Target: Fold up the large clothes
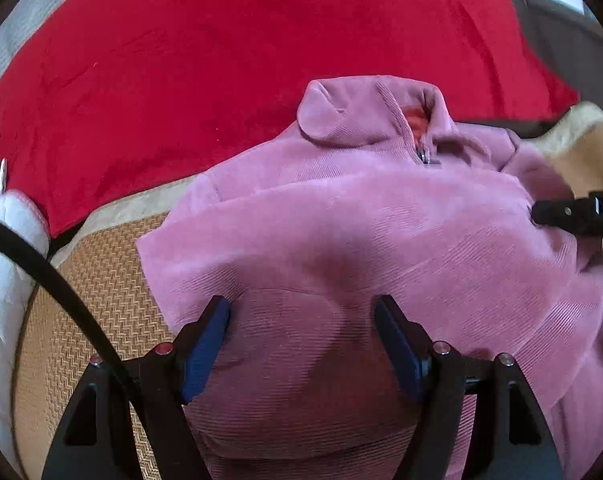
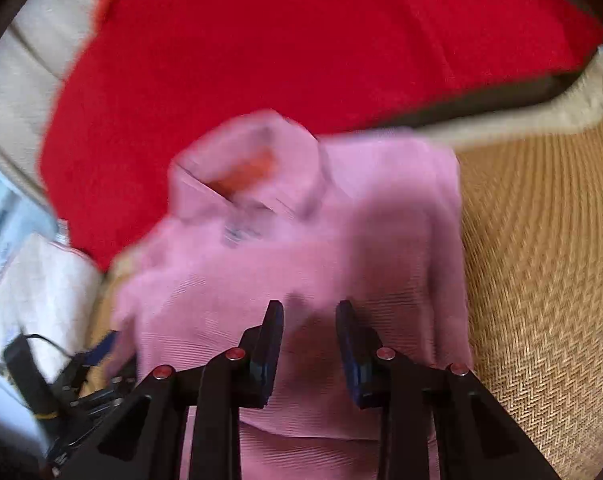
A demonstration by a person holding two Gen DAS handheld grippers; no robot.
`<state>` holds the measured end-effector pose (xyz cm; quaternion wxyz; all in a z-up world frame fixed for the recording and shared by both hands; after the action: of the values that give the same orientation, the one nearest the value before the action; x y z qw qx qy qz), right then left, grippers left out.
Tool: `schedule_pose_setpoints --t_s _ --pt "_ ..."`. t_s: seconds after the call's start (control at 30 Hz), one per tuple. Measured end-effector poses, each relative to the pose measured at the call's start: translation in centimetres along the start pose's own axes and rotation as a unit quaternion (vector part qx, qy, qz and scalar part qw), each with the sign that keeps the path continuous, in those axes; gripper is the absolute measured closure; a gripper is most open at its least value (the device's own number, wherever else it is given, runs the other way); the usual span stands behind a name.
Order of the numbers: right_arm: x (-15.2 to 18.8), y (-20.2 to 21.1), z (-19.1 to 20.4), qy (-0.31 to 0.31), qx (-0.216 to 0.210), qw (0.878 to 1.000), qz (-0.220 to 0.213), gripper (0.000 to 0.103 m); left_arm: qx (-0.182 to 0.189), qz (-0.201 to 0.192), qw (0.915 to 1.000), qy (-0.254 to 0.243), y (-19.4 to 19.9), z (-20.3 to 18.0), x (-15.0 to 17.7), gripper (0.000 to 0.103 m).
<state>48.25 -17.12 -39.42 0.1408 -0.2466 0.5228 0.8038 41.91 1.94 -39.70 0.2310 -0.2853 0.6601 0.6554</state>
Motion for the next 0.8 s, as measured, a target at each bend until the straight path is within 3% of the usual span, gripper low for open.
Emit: schedule_pose_setpoints --t_s 0.13,0.3,0.37,0.47,0.57,0.67,0.8 --pt "-0.3 0.5 0.5 0.015 -0.001 1.000 -0.005 0.072 0.010 0.001 0.9999 0.005 0.7 0.2 -0.5 0.027" --pt "0.2 2.6 2.6 0.021 -0.074 0.997 -0.007 0.072 0.033 -0.024 0.9989 0.023 3.2 1.1 -1.5 0.027" --pt "0.8 2.9 3.6 0.038 -0.083 0.996 0.002 0.072 0.036 -0.027 0.9987 0.025 4.0 1.2 -1.6 0.027" --pt "2.1 2.1 4.6 0.070 -0.073 0.995 0.027 0.072 0.040 -0.009 0.9990 0.016 3.9 1.1 -0.6 0.027" --pt "3.0 0.9 4.5 0.082 -0.062 0.994 0.049 0.072 0.014 0.025 0.9995 -0.012 2.2 0.8 1.0 0.026" --pt "3.0 1.7 4.5 0.075 -0.070 0.993 0.055 0.071 0.003 0.017 0.9994 -0.029 2.4 0.5 1.3 0.026" --pt "2.8 3.6 4.2 0.076 -0.081 0.993 0.037 0.071 0.017 -0.003 0.9997 -0.016 4.3 1.0 1.1 0.026"
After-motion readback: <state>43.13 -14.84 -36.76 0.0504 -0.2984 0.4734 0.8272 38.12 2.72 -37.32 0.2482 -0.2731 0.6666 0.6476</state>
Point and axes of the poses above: each gripper's, at about its wrist camera, not at the fingertips, and y roughly against the way its jaws point, z to its left, x to its underside, the point moved 8 cm from there along -y, roughly the way its jaws point, and after that the axes turned 15 degrees about y, right-handed, at the moved point
